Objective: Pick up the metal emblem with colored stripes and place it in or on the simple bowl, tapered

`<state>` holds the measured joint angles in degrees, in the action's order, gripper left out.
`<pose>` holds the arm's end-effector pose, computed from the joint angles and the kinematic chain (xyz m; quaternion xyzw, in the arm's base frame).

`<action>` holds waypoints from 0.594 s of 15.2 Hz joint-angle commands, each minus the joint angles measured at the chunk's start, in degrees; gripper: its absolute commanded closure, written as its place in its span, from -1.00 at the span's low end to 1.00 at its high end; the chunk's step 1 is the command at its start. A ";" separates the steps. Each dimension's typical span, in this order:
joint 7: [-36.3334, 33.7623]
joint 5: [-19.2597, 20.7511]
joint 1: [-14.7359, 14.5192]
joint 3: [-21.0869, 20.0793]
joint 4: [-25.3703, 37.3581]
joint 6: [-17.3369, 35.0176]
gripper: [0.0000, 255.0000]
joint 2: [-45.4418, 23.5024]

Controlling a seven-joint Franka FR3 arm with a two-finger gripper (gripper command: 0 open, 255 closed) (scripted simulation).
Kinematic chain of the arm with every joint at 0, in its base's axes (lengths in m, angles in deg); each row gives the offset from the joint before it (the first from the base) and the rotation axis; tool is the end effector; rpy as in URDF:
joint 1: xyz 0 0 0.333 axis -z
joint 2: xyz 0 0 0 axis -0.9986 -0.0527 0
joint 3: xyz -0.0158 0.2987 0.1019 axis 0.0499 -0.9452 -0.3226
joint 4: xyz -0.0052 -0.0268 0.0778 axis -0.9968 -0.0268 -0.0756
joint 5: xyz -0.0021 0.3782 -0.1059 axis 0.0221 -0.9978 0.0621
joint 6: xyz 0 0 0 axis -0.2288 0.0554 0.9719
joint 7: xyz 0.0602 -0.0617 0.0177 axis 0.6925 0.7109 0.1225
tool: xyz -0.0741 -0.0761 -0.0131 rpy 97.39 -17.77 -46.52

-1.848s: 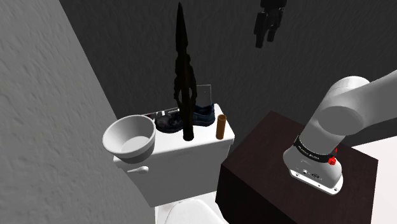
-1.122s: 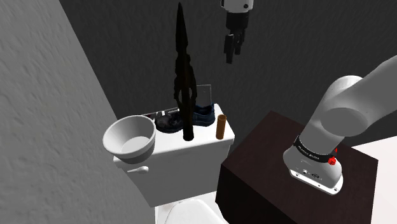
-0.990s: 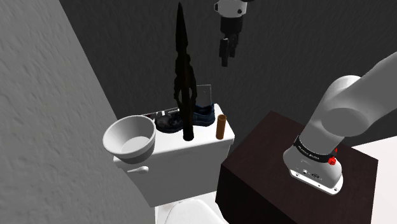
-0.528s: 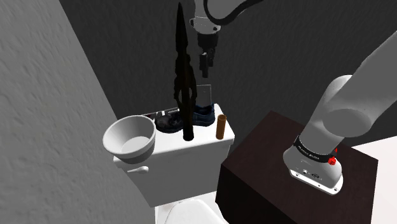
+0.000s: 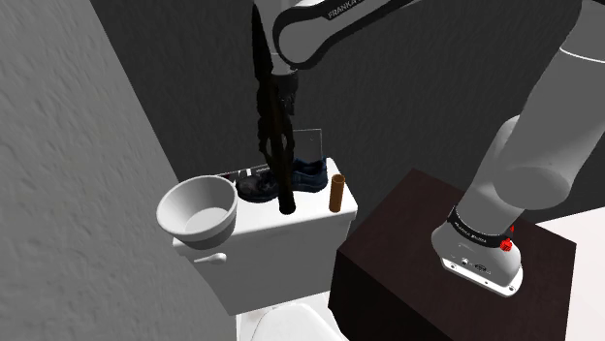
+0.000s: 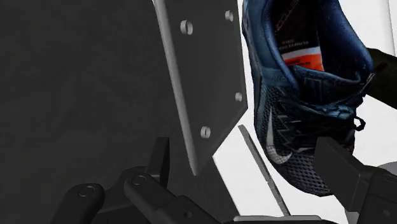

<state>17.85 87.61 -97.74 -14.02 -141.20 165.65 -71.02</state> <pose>0.5154 0.1836 0.4317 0.9528 0.2997 0.0072 0.0489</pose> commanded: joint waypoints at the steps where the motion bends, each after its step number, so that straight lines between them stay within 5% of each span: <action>1: 2.80 2.04 -1.03 -1.00 2.11 3.35 -1.00 -4.81; 9: 3.79 9.24 -5.22 -3.20 13.08 7.33 -1.00 -19.50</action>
<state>21.30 95.93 -102.45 -17.06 -129.27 172.43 -88.96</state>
